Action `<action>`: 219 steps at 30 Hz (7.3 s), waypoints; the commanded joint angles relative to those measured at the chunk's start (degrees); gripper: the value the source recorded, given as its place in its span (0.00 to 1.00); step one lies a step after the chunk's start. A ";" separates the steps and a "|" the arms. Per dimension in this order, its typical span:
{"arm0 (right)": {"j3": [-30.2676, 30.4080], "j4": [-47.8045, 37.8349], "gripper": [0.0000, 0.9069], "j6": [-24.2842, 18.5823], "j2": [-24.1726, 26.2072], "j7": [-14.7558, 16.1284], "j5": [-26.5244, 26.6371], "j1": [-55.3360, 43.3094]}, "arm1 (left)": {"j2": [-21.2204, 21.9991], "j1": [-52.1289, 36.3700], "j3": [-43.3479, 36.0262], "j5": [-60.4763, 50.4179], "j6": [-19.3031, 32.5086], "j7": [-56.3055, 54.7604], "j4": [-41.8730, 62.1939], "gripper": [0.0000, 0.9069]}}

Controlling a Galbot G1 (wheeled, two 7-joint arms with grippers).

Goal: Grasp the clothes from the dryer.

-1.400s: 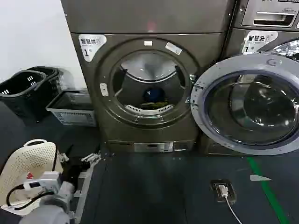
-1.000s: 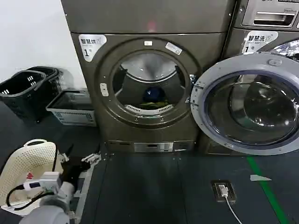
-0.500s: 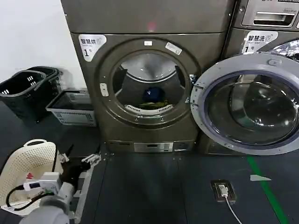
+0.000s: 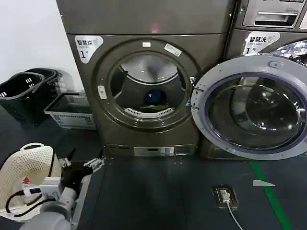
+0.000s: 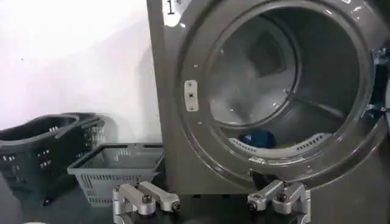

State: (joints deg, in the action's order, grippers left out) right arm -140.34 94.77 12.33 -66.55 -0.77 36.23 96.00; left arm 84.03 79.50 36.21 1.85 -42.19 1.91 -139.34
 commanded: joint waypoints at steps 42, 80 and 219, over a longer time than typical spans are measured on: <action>-0.63 -0.63 1.00 -1.00 -0.11 -1.60 0.16 0.15 | -0.12 0.00 -0.69 -2.15 -2.81 0.24 0.93 1.00; -1.30 -1.58 1.00 -5.31 -0.21 -3.92 3.35 0.60 | 0.03 0.08 -1.06 -1.71 -2.81 1.14 0.24 1.00; 2.50 0.52 1.00 -6.69 -2.16 -4.56 3.87 -0.37 | -2.66 -26.16 -6.31 -58.28 15.04 49.12 31.14 1.00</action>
State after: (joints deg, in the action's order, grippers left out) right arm -137.87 95.27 5.70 -68.73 -5.37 40.10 95.59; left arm 82.69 57.80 30.58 -22.76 -41.19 20.82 -111.12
